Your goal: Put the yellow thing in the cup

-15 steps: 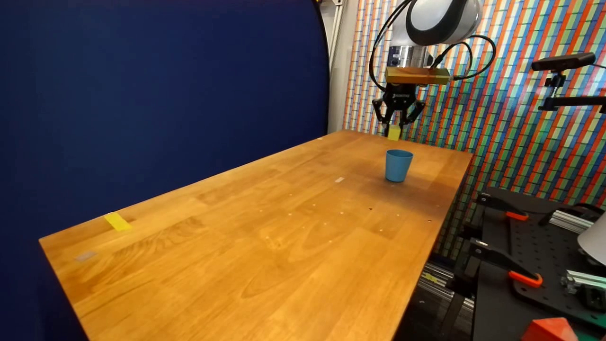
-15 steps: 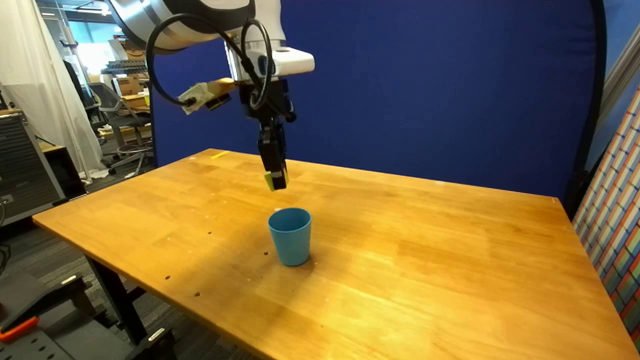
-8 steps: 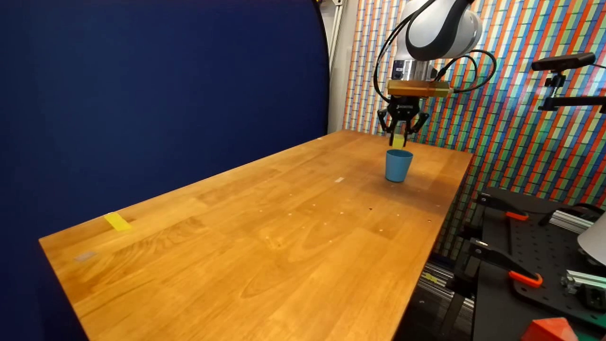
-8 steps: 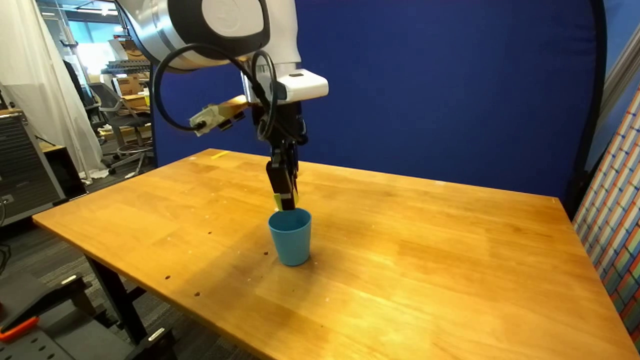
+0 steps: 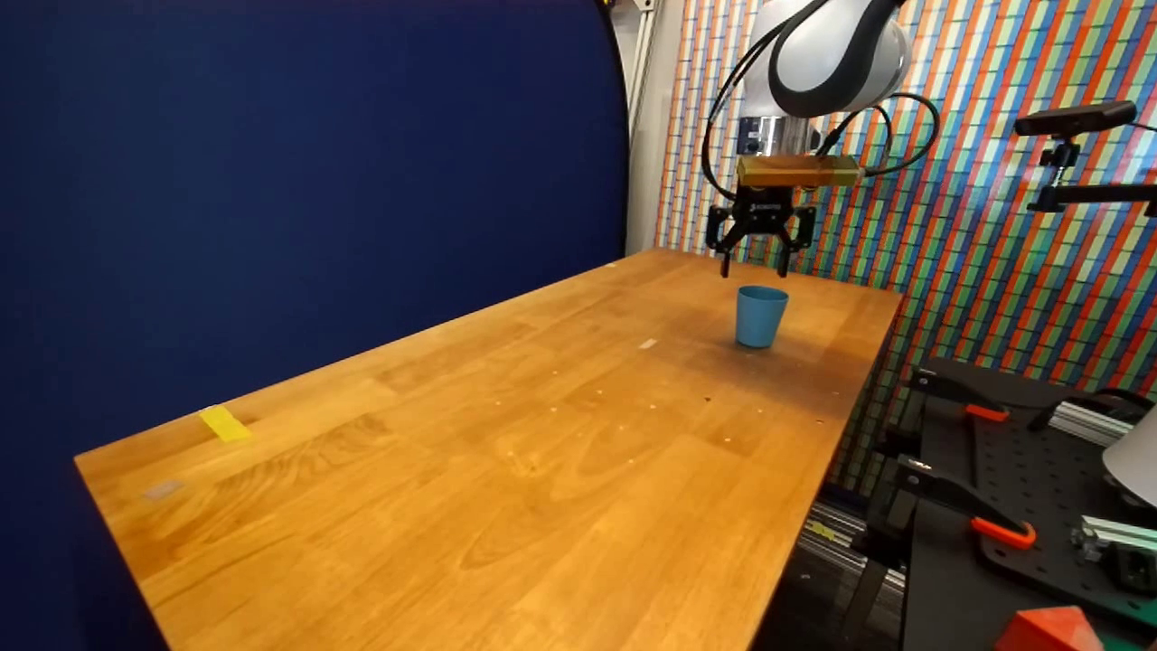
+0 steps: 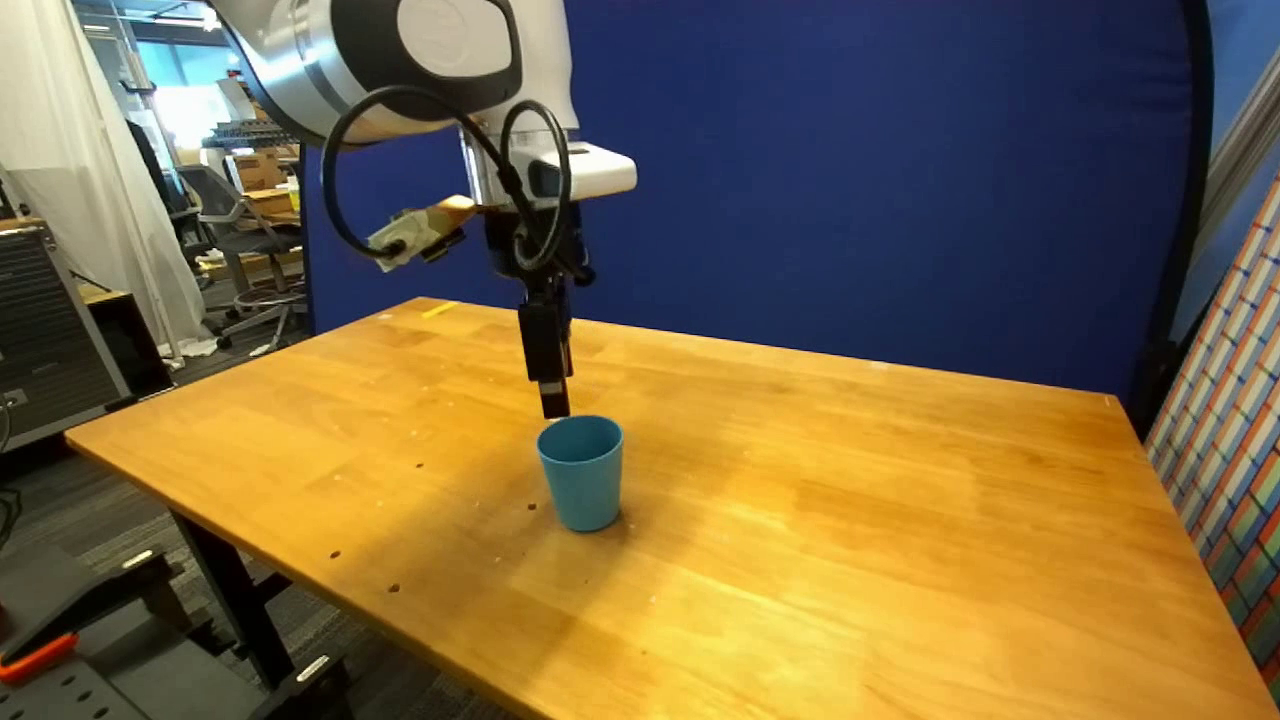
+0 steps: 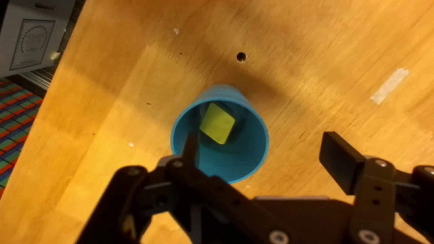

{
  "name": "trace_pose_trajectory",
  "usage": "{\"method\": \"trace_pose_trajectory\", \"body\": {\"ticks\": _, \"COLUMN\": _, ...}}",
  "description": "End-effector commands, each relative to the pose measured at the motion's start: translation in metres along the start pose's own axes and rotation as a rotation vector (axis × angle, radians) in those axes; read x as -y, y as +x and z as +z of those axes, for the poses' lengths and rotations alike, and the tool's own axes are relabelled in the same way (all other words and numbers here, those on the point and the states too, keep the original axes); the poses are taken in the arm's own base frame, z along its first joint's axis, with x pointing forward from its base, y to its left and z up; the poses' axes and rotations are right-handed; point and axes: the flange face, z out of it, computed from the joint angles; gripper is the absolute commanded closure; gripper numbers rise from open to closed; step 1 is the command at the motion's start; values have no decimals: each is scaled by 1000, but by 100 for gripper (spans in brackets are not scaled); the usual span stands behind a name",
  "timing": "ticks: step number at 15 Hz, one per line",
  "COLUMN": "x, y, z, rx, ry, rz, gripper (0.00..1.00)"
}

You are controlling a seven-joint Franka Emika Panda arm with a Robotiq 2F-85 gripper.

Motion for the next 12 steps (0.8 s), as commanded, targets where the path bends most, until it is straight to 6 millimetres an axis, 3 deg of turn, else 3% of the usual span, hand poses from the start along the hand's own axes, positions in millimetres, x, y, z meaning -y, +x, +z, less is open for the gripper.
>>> {"method": "trace_pose_trajectory", "body": {"ticks": 1, "x": 28, "y": -31, "z": -42, "rx": 16, "ry": -37, "rz": -196, "gripper": 0}}
{"method": "trace_pose_trajectory", "body": {"ticks": 7, "x": 75, "y": -78, "z": -119, "rx": 49, "ry": -90, "rz": -520, "gripper": 0}}
{"method": "trace_pose_trajectory", "body": {"ticks": 8, "x": 72, "y": -73, "z": -92, "rx": 52, "ry": -76, "rz": -429, "gripper": 0}}
{"method": "trace_pose_trajectory", "body": {"ticks": 9, "x": 75, "y": -76, "z": -100, "rx": 47, "ry": -72, "rz": -443, "gripper": 0}}
{"method": "trace_pose_trajectory", "body": {"ticks": 12, "x": 72, "y": -76, "z": -91, "rx": 61, "ry": -84, "rz": -437, "gripper": 0}}
